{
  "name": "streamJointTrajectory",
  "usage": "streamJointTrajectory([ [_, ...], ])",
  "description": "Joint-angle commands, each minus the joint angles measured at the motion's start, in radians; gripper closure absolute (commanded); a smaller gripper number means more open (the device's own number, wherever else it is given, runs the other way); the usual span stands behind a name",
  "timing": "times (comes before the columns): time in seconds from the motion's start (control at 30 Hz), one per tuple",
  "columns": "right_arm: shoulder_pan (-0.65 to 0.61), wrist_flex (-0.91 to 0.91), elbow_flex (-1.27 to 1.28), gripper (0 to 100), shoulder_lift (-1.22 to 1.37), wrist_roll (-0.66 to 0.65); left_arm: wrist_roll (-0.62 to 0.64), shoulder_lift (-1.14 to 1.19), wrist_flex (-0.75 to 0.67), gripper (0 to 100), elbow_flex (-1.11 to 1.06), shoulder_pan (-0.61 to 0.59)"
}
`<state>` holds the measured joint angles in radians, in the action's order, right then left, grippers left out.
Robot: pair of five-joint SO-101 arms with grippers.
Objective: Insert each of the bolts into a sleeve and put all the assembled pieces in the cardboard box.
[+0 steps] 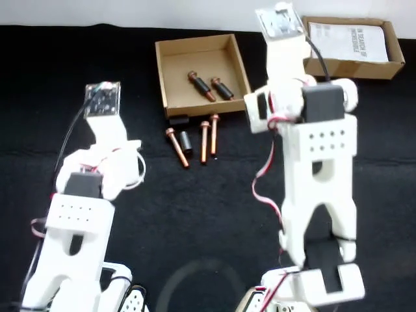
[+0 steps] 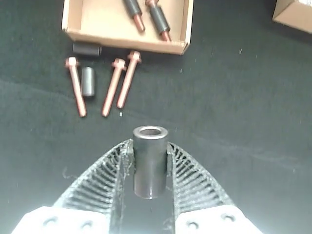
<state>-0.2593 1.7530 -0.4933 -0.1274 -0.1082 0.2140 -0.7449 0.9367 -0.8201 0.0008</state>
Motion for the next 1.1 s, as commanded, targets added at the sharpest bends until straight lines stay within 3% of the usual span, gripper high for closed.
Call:
streamJointTrajectory([
  [0.0, 0.016, -0.024, 0.137, 99.1, -0.180, 0.006, 0.003, 0.119, 0.003, 99, 0.097, 0.039],
  [0.57, 0.130, -0.173, 0.694, 99.1, -0.639, -0.095, 0.008, 0.803, 0.018, 99, 0.518, 0.061],
  [0.7, 0.130, -0.202, 0.785, 99.1, -0.699, -0.092, 0.009, 0.961, 0.118, 99, 0.702, 0.061],
  [0.9, 0.130, -0.231, 0.880, 99.1, -0.754, -0.091, 0.112, 1.211, 0.341, 88, 1.052, 0.062],
  [1.07, 0.131, -0.234, 0.911, 99.1, -0.786, -0.091, 0.170, 1.414, 0.459, 89, 1.340, 0.062],
])
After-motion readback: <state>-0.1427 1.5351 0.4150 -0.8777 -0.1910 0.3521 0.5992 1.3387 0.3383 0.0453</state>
